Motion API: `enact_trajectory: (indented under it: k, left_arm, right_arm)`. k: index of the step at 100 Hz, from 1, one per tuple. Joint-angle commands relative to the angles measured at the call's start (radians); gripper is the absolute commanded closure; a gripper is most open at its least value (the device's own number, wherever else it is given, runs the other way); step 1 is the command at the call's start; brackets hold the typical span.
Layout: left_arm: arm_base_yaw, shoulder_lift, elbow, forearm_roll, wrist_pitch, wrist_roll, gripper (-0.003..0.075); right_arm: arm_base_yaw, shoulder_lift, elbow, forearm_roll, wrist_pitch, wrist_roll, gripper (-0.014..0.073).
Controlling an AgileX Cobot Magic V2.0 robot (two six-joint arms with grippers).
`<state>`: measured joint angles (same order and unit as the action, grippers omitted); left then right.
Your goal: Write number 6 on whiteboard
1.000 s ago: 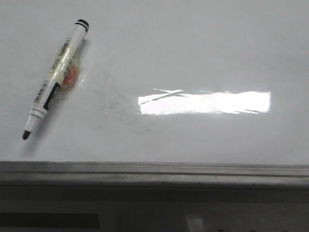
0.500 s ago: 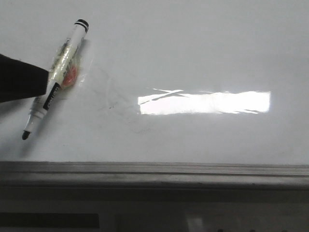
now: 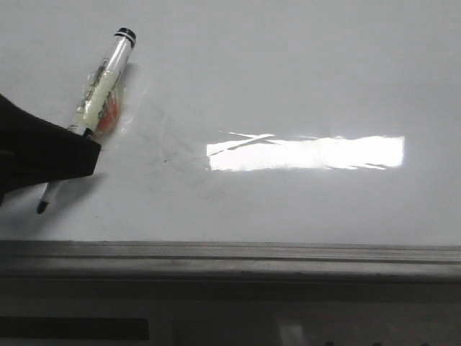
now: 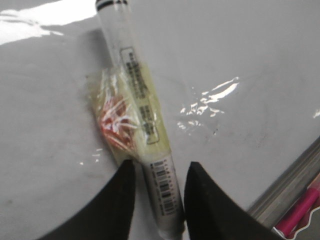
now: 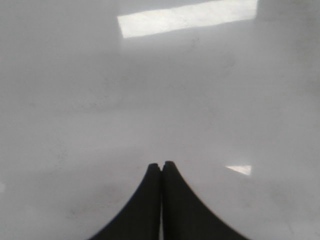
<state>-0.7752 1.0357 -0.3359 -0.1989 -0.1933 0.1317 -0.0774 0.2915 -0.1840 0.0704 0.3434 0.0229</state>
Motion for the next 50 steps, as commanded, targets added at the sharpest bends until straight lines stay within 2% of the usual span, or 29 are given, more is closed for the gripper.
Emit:
enact_trajectory:
  k: [1,5,26,37,50]
  left_arm:
    - [0.008,0.001,-0.024,-0.008,-0.012,-0.001,0.0685]
    - [0.008,0.001,-0.024,-0.008,-0.012,-0.001,0.0740]
    - [0.006,0.001,-0.029,-0.008,-0.007,-0.001,0.0741]
    - [-0.044,-0.018,-0.047,0.002,-0.003,-0.001,0.0741]
    - [-0.113,-0.035,-0.072,0.087,-0.003,-0.001,0.0741]
  right_arm:
    - [0.034,0.019,-0.036,0.002,-0.070,-0.005,0.0657]
    - [0.054,0.019,-0.036,0.002,-0.070,-0.005,0.0657]
    - [0.185,0.052,-0.059,0.002,-0.054,-0.005,0.0657]
    - [0.261,0.093,-0.118,0.002,0.001,-0.013,0.0657]
    - [0.382,0.150,-0.194,0.002,0.008,-0.097,0.0657]
